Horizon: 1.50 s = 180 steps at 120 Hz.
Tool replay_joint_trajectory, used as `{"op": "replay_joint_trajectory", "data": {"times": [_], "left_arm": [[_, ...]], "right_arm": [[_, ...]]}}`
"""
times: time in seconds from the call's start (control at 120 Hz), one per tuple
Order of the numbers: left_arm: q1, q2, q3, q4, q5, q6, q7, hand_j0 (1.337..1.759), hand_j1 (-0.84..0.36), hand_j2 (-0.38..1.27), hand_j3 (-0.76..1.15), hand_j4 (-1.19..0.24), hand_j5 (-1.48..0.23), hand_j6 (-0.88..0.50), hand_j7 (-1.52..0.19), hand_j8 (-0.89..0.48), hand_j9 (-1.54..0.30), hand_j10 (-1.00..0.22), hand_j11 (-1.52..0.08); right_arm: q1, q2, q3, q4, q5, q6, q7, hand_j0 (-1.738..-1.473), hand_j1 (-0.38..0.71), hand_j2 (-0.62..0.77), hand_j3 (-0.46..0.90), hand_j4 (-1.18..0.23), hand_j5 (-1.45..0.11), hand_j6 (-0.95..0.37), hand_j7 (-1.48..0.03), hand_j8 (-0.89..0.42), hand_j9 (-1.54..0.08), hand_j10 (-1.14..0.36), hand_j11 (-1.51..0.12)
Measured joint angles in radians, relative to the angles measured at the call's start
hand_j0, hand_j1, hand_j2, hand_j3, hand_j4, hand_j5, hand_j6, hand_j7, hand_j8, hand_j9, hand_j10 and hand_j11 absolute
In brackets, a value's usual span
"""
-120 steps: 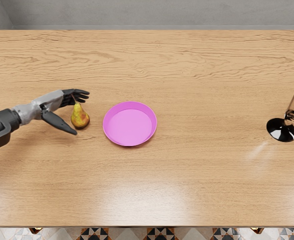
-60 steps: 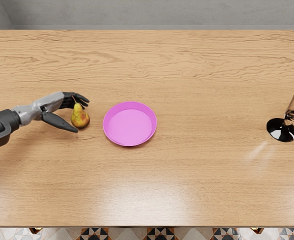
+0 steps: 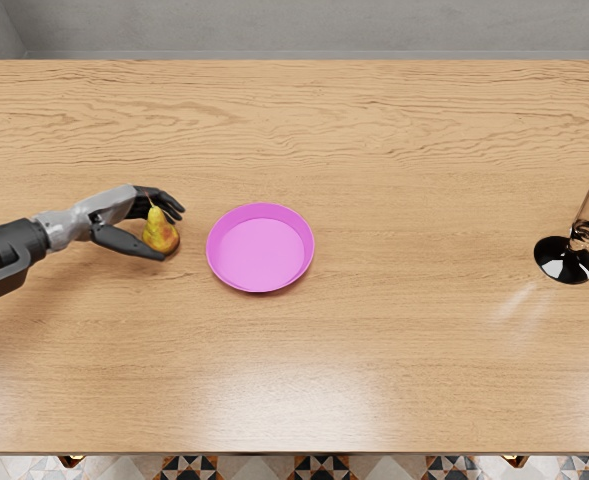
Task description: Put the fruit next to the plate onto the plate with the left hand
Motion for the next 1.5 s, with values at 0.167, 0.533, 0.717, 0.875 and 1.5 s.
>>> {"op": "replay_joint_trajectory", "data": {"times": [0.167, 0.533, 0.717, 0.875, 1.5], "left_arm": [[-0.006, -0.016, 0.020, 0.008, -0.006, 0.005, 0.000, 1.657, -0.24, 0.12, 0.00, -0.55, -0.65, -0.55, -0.65, -0.56, -0.68, -0.53, -0.68], [-0.021, -0.017, 0.062, 0.015, -0.014, 0.002, -0.001, 1.653, -0.32, 0.28, 0.00, -0.73, -0.88, -0.59, -0.90, -0.43, -0.93, -0.47, -0.84], [-0.033, -0.017, 0.074, 0.013, -0.006, 0.004, -0.001, 1.650, -0.35, 0.35, 0.00, -0.79, -1.00, -0.50, -1.02, -0.33, -1.04, -0.44, -0.94], [-0.045, -0.017, 0.080, 0.007, -0.001, 0.006, 0.000, 1.648, -0.37, 0.35, 0.00, -0.76, -1.06, -0.46, -1.07, -0.29, -1.10, -0.35, -1.06], [-0.165, 0.043, 0.071, -0.215, -0.009, -0.023, 0.000, 1.645, -0.36, 0.31, 0.00, -0.77, -1.09, -0.51, -1.10, -0.29, -1.13, -0.30, -1.17]], "right_arm": [[0.000, 0.000, 0.000, 0.000, 0.000, 0.000, 0.000, -1.658, -0.35, 0.00, 0.00, 0.00, 0.00, 0.00, 0.00, 0.00, 0.00, 0.00, 0.00], [0.000, 0.000, 0.000, 0.000, 0.000, 0.000, 0.000, -1.658, -0.35, 0.00, 0.00, 0.00, 0.00, 0.00, 0.00, 0.00, 0.00, 0.00, 0.00], [0.000, 0.000, 0.000, 0.000, 0.000, 0.000, 0.000, -1.658, -0.35, 0.00, 0.00, 0.00, 0.00, 0.00, 0.00, 0.00, 0.00, 0.00, 0.00], [0.000, 0.000, 0.001, -0.001, 0.000, 0.000, 0.000, -1.658, -0.35, 0.00, 0.00, 0.00, 0.00, 0.00, 0.00, 0.00, 0.00, 0.00, 0.00], [-0.001, 0.000, 0.000, -0.002, 0.000, 0.000, 0.000, -1.658, -0.35, 0.00, 0.00, 0.00, 0.00, 0.00, 0.00, 0.00, 0.00, 0.00, 0.00]]}}
